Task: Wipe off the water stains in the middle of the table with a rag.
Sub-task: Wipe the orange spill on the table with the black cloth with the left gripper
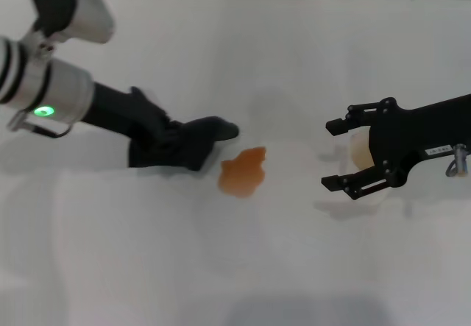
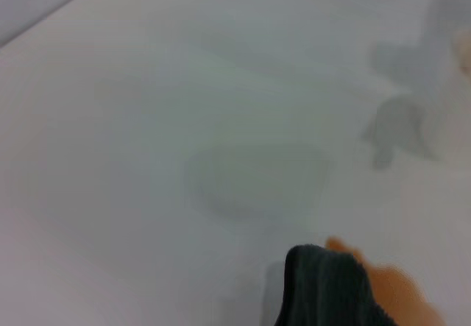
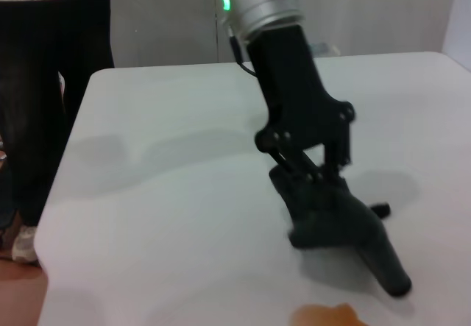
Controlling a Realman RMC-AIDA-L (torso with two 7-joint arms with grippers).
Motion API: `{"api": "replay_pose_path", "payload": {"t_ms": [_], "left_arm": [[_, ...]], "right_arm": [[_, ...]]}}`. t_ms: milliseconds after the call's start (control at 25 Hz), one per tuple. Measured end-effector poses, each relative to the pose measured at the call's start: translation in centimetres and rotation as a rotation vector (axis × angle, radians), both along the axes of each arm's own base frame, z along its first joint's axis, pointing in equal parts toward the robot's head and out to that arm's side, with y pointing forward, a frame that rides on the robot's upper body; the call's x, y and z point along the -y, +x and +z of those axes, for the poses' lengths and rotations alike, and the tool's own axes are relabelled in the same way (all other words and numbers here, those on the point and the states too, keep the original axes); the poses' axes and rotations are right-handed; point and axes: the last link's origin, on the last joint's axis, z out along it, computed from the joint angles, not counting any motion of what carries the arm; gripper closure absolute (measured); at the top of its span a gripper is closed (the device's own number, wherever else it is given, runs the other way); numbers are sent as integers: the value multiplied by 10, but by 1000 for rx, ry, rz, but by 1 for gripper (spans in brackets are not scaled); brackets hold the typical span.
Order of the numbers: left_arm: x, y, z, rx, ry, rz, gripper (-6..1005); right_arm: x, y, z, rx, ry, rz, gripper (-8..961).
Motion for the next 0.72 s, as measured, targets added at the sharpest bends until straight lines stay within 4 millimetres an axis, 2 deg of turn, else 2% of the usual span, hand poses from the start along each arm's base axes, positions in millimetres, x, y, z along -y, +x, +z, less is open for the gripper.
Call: {"api": "replay_pose_path", "payload": {"t_ms": [280, 480, 720], "left_arm": [[-15, 31, -37, -6, -14, 17, 901], [-3, 41, -65, -47, -87, -4, 901], [12, 49, -79, -44, -134, 12, 901]], "right_arm": [[-1, 0, -4, 9, 8, 17, 84], [-1, -1, -4, 10, 9, 21, 84], [-1, 0, -3, 9, 9, 20, 84]]}}
